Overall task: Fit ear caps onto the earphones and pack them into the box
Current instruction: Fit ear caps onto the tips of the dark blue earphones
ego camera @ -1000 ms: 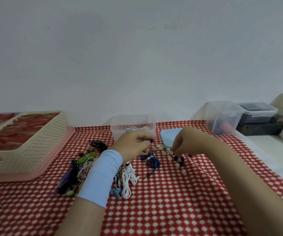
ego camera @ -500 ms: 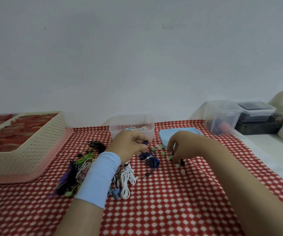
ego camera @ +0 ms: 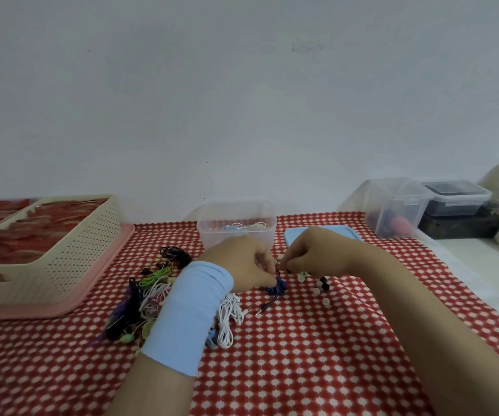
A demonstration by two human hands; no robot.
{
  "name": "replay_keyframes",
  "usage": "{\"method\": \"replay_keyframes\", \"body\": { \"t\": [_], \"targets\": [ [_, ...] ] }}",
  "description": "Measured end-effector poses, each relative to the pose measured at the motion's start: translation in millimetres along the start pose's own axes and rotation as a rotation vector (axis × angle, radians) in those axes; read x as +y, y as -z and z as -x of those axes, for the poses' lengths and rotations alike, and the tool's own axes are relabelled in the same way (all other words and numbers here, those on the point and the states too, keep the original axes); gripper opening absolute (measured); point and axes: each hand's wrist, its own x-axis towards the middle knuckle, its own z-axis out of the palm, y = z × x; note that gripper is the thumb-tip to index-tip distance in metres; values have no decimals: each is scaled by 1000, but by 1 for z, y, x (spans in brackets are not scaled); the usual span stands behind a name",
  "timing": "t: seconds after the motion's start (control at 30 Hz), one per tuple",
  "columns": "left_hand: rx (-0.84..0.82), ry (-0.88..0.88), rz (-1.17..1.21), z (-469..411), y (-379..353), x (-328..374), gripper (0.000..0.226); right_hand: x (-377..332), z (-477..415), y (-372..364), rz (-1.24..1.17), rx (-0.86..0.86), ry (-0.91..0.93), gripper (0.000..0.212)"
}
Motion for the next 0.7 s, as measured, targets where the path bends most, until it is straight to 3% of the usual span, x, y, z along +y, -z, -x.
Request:
{"method": "replay_keyframes", "body": {
  "t": [0.1,0.33,0.57,0.7],
  "targets": [
    [36,34,-183,-4,-20,9,28,-1,2,1,-28,25,0,18],
    [169,-119,-201,-13,-28,7,17,0,-1,-1,6,36,-57,19],
    [-5,-114,-298,-23,-34,4,26,8,-3,2,5,84,-117,16],
    [29,-83,-264,-20,-30,3,19,4,1,2,-83,85,-82,16]
  ]
}}
